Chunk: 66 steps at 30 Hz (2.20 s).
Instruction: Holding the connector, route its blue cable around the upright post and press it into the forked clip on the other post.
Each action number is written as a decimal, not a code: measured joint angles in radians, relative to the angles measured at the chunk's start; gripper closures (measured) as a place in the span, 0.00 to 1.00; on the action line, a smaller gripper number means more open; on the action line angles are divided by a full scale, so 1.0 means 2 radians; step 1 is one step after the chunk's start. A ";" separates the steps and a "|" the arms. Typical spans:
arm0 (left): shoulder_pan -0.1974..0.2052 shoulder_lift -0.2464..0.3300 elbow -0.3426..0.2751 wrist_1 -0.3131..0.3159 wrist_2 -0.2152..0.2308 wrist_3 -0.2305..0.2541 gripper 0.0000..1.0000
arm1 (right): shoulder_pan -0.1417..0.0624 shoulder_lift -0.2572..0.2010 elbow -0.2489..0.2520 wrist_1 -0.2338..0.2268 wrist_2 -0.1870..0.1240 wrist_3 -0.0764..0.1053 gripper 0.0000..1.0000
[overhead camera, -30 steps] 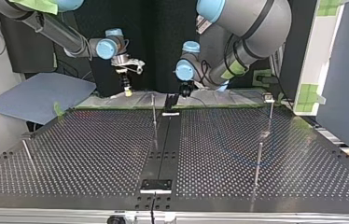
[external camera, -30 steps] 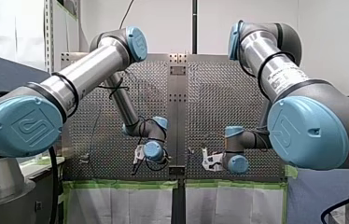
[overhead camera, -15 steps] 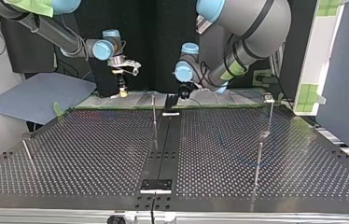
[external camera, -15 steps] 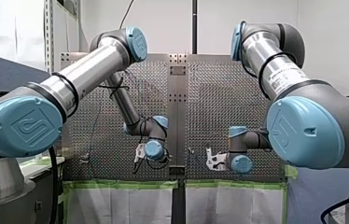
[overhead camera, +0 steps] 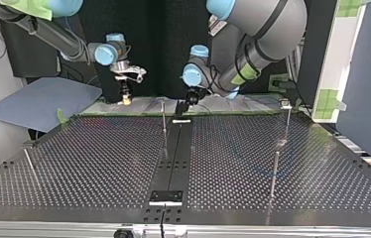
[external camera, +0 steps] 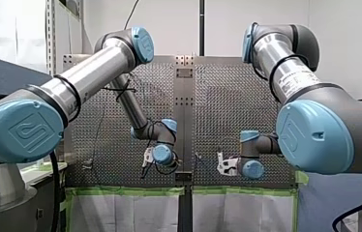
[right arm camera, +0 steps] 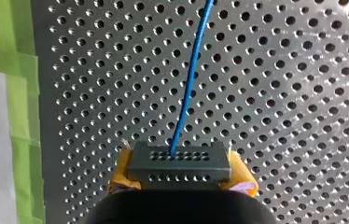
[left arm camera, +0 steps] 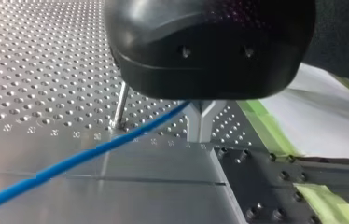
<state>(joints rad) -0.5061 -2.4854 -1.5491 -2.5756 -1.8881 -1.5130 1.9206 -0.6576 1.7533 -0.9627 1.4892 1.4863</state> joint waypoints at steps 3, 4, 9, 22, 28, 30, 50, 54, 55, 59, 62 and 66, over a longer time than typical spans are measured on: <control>0.000 0.000 0.000 0.001 0.000 0.000 1.00 | -0.003 0.000 -0.005 0.005 0.000 0.002 1.00; 0.000 0.000 0.000 0.001 0.000 -0.001 1.00 | -0.004 0.000 -0.007 0.007 0.000 0.002 1.00; 0.004 0.000 0.004 0.002 0.001 -0.001 1.00 | -0.007 0.000 -0.012 0.011 -0.001 0.003 1.00; 0.009 0.000 0.025 -0.005 0.002 -0.003 1.00 | -0.013 0.000 -0.022 0.013 -0.001 0.003 1.00; 0.011 0.000 0.035 -0.014 0.002 -0.005 1.00 | -0.017 0.000 -0.028 0.017 -0.001 0.003 1.00; 0.012 0.000 0.037 -0.018 0.001 -0.005 1.00 | -0.018 0.000 -0.031 0.020 -0.001 0.003 1.00; 0.020 0.000 0.059 -0.038 0.005 -0.005 1.00 | -0.024 0.000 -0.079 0.041 -0.006 0.008 1.00; 0.020 0.000 0.064 -0.043 0.005 -0.005 1.00 | -0.025 0.000 -0.083 0.041 -0.007 0.009 1.00; 0.020 0.000 0.065 -0.044 0.005 -0.005 1.00 | -0.026 0.000 -0.085 0.042 -0.008 0.009 1.00; 0.020 0.000 0.072 -0.049 0.005 -0.005 1.00 | -0.027 0.000 -0.089 0.043 -0.012 0.009 1.00; 0.020 0.000 0.076 -0.052 0.005 -0.005 1.00 | -0.029 0.000 -0.093 0.043 -0.015 0.011 1.00; 0.020 0.000 0.081 -0.056 0.004 -0.005 1.00 | -0.030 0.000 -0.095 0.042 -0.020 0.014 1.00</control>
<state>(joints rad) -0.4652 -2.4855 -1.3876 -2.6885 -1.8792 -1.5236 1.8615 -0.6575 1.5627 -0.8780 1.4496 1.5141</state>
